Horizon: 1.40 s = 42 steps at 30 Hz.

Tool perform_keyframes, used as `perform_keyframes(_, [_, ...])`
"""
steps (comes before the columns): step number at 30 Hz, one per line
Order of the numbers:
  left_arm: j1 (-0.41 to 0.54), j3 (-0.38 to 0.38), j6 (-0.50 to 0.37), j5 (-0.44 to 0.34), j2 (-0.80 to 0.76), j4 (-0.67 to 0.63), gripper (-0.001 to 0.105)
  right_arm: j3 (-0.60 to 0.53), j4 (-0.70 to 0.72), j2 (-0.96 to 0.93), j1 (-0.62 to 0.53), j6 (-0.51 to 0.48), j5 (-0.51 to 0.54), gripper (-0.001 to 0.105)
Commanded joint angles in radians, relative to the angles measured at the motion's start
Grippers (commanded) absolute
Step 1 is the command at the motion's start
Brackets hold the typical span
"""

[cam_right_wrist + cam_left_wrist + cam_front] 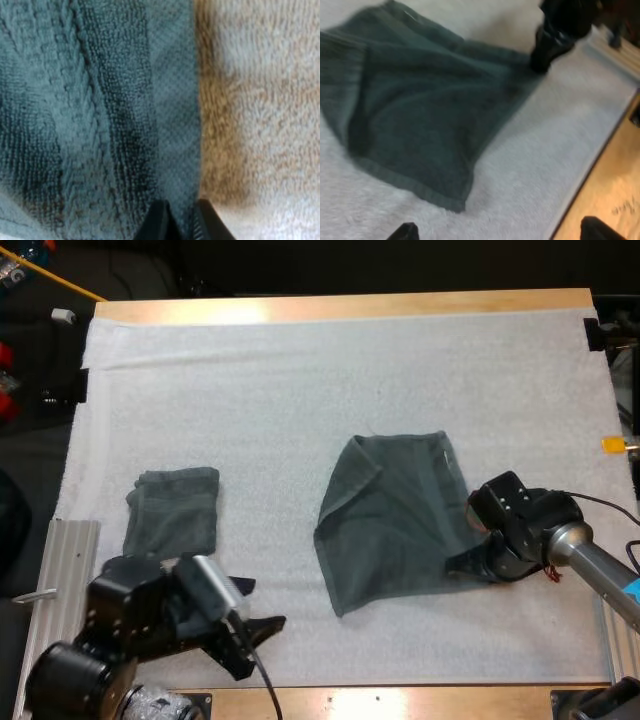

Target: Pick towel from pile, fold and stack

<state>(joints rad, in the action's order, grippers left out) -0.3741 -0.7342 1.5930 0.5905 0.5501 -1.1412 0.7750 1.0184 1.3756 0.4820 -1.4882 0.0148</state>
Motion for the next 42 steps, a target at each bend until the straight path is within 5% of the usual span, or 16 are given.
perform_keyframes(1, [-0.029,0.001,-0.009,-0.028,0.015,0.016,0.062,0.002,0.023,-0.008,0.001,-0.013,0.011,0.000])
perform_keyframes(14, [-0.386,0.001,-0.038,-0.340,0.325,0.229,0.061,0.002,-0.050,-0.008,0.001,0.008,0.011,0.000])
perform_keyframes(27, [-0.438,0.001,-0.039,-0.392,0.719,0.337,0.061,0.002,-0.070,-0.008,0.001,0.027,0.011,0.000])
perform_keyframes(42, [-0.464,0.001,-0.079,-0.425,0.910,0.446,0.061,0.002,-0.107,-0.008,0.001,0.053,0.011,0.000])
